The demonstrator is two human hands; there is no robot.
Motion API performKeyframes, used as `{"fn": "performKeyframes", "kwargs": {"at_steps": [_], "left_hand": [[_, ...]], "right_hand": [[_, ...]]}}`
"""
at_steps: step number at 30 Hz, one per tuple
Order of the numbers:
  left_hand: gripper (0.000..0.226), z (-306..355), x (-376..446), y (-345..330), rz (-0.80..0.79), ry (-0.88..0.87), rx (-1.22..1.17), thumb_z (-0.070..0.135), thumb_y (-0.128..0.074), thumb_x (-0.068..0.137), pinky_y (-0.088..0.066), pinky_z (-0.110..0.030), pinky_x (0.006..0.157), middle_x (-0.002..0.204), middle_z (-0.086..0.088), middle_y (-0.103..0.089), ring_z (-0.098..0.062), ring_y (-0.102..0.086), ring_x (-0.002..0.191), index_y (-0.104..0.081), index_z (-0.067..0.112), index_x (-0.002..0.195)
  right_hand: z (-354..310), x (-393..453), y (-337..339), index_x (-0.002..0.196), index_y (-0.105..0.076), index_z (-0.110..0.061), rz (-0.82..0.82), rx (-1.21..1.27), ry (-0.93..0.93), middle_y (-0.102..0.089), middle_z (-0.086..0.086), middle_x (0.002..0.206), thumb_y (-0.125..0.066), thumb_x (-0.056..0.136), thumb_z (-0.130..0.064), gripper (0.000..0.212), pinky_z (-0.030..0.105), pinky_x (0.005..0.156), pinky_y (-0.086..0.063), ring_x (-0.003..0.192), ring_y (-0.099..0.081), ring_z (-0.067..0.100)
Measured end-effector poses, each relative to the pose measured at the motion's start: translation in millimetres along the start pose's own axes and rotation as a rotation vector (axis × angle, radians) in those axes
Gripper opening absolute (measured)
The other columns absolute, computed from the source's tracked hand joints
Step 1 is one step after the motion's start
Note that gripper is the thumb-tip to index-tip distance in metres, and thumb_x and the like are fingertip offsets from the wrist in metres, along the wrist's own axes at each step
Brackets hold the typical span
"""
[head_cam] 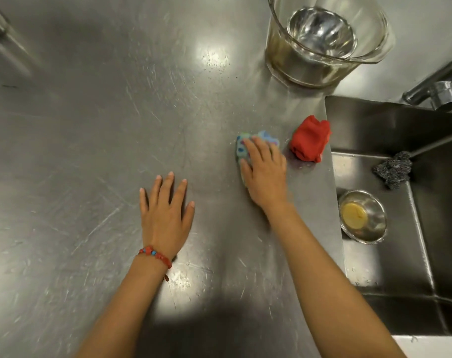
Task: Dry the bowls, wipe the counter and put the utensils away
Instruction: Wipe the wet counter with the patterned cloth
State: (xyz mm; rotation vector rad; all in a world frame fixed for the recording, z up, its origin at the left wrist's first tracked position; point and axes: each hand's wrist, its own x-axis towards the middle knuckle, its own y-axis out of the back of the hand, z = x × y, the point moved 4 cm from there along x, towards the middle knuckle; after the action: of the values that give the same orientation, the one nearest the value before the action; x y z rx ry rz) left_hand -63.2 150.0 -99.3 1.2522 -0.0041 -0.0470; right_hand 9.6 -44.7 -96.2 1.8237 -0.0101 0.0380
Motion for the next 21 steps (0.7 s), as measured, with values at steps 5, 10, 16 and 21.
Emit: {"fn": "performKeyframes", "kwargs": {"at_steps": [5, 10, 16, 21], "left_hand": [[0.052, -2.6, 2.7, -3.7, -0.008, -0.015, 0.026, 0.038, -0.034, 0.087, -0.024, -0.062, 0.102, 0.132, -0.021, -0.051, -0.041, -0.042, 0.125, -0.055, 0.007, 0.123], [0.052, -3.4, 3.4, -4.9, -0.016, -0.017, 0.050, 0.039, -0.033, 0.087, -0.025, -0.062, 0.102, 0.132, -0.020, -0.052, -0.040, -0.043, 0.125, -0.054, 0.008, 0.124], [0.052, -3.0, 4.7, -3.7, -0.001, -0.015, 0.057, 0.038, -0.033, 0.087, -0.024, -0.060, 0.102, 0.131, -0.019, -0.053, -0.040, -0.044, 0.125, -0.056, 0.008, 0.122], [0.051, -4.2, 5.4, -4.6, 0.023, -0.024, 0.065, 0.038, -0.035, 0.086, -0.025, -0.061, 0.100, 0.129, -0.020, -0.055, -0.041, -0.046, 0.123, -0.057, 0.008, 0.120]], "right_hand": [[-3.2, 44.0, -3.2, 0.141, -0.032, -0.026, -0.006, -0.023, -0.095, -0.030, -0.005, 0.150, -0.036, 0.096, -0.036, 0.047, 0.040, 0.109, -0.020, 0.139, -0.021, 0.023], [-38.4, -41.7, -7.7, 0.131, -0.049, -0.021, 0.046, 0.051, 0.129, -0.049, 0.003, 0.138, -0.043, 0.091, -0.033, 0.042, 0.046, 0.100, -0.036, 0.129, -0.042, 0.029], [-34.4, 33.8, -11.9, 0.137, -0.040, -0.025, -0.021, 0.018, 0.120, -0.039, -0.002, 0.146, -0.040, 0.094, -0.035, 0.045, 0.040, 0.105, -0.025, 0.135, -0.031, 0.024], [-34.7, 124.0, -18.5, 0.141, -0.031, -0.026, -0.025, 0.026, 0.020, -0.030, -0.004, 0.149, -0.035, 0.096, -0.035, 0.046, 0.040, 0.111, -0.018, 0.138, -0.021, 0.023]]}}
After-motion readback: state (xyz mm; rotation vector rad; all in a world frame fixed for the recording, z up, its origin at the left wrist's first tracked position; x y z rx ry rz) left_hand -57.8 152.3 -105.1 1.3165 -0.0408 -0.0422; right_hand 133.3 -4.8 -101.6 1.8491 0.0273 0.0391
